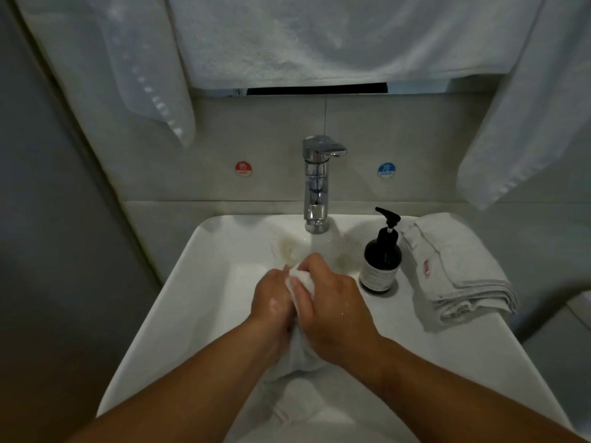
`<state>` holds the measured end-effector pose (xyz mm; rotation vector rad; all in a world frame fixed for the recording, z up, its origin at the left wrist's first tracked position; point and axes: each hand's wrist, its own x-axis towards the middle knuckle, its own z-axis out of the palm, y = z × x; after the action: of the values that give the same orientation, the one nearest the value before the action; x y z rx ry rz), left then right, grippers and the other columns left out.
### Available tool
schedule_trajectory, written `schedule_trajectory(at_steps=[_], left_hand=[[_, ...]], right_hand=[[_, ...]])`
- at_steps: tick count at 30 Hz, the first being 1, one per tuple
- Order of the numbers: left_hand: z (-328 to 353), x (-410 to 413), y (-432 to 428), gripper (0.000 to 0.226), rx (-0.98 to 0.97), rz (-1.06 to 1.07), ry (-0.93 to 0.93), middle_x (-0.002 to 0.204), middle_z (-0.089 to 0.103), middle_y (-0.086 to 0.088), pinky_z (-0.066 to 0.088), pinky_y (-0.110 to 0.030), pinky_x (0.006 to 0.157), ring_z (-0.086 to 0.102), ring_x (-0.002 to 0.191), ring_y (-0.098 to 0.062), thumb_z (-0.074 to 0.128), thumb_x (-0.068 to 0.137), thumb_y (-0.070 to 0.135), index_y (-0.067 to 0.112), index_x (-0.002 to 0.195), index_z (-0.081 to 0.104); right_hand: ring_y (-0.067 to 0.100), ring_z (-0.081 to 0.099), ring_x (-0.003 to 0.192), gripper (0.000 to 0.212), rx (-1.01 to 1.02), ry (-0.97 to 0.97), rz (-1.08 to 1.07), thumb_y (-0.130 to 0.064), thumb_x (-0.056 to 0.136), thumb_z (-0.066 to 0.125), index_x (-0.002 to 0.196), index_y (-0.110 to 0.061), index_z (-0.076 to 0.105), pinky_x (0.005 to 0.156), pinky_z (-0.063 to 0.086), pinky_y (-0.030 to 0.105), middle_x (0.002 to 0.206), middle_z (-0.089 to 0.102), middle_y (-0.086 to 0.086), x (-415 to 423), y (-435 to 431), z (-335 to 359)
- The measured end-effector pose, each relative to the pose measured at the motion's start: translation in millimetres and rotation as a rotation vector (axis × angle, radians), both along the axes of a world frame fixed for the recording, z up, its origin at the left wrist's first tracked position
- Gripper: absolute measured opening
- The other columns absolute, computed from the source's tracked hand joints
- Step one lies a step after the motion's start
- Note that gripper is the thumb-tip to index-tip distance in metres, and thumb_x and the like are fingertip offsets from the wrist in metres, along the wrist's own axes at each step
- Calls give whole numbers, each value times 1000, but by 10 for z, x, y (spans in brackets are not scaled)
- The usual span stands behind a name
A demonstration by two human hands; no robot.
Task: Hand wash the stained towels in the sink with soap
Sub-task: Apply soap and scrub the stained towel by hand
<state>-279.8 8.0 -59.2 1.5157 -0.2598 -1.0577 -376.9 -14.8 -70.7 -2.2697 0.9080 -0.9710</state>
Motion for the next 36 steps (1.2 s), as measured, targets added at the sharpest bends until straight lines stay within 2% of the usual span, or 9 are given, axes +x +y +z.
schedule_trajectory(at_steps=[3, 8, 11, 15, 19, 22, 29, 33, 36], left_hand=[[46, -57, 32, 32, -63, -71, 75, 76, 74, -15, 59, -31, 62, 72, 65, -25, 53, 104, 27, 5, 91, 72], [86, 63, -37, 32, -226, -65, 70, 104, 74, -24, 57, -50, 94, 71, 100, -40, 64, 97, 25, -5, 105, 73], [-3, 260, -69, 36, -153, 2, -76, 101, 76, -18, 57, -54, 93, 73, 97, -37, 67, 95, 36, 1, 100, 72], [-205, 303, -34, 65, 44, -290, -39, 107, 77, -9, 53, -50, 102, 74, 101, -31, 68, 78, 71, 16, 112, 77], [-199, 183, -78, 52, 37, -254, -33, 102, 78, -12, 54, -53, 98, 74, 97, -36, 71, 84, 58, 13, 109, 77], [-182, 275, -114, 38, -88, -125, -115, 98, 78, -12, 57, -53, 93, 74, 94, -34, 62, 98, 44, 10, 107, 76], [-216, 461, -155, 52, 36, 154, -582, 104, 73, -9, 54, -47, 97, 68, 99, -32, 52, 97, 57, 11, 109, 72], [-104, 90, -51, 44, -56, -22, -781, 100, 71, 0, 50, -31, 82, 67, 93, -21, 43, 102, 54, 19, 110, 68], [-46, -49, -31, 40, -171, -176, -662, 95, 73, 2, 55, -30, 81, 70, 89, -16, 44, 103, 52, 22, 107, 70]], right_hand=[[14, 62, 62, 14, -33, -62, -135, -37, 102, 50, 100, -24, 55, 54, 49, 26, 71, 62, -4, 64, -268, 72], [15, 49, 76, 25, 302, 128, -309, -38, 106, 45, 103, -17, 58, 54, 27, 27, 86, 54, -3, -125, -636, 12], [13, 62, 84, 20, 474, -204, -171, -34, 103, 57, 100, -15, 64, 63, 42, 11, 89, 65, -3, -181, -633, -11], [21, 71, 94, 22, 635, -465, -109, -35, 91, 74, 104, -17, 70, 82, 56, 28, 97, 74, 4, -158, -619, -34], [29, 74, 95, 49, 1018, -512, -136, -46, 74, 85, 112, -17, 74, 91, 58, 51, 101, 78, 5, -176, -692, -86], [30, 75, 93, 48, 1156, -282, -64, -51, 75, 83, 107, -17, 76, 90, 58, 55, 99, 79, 5, -193, -623, -176], [9, 72, 82, 29, 684, -274, -9, -51, 94, 65, 94, -24, 73, 78, 58, 30, 88, 77, -6, 17, -418, -8], [9, 67, 73, 33, 330, -188, -219, -49, 99, 56, 96, -19, 69, 58, 47, 20, 82, 71, -5, 150, -381, 35], [19, 68, 85, 37, 436, -84, -286, -50, 101, 49, 96, -19, 69, 62, 45, 26, 86, 69, -3, 50, -571, -37]])
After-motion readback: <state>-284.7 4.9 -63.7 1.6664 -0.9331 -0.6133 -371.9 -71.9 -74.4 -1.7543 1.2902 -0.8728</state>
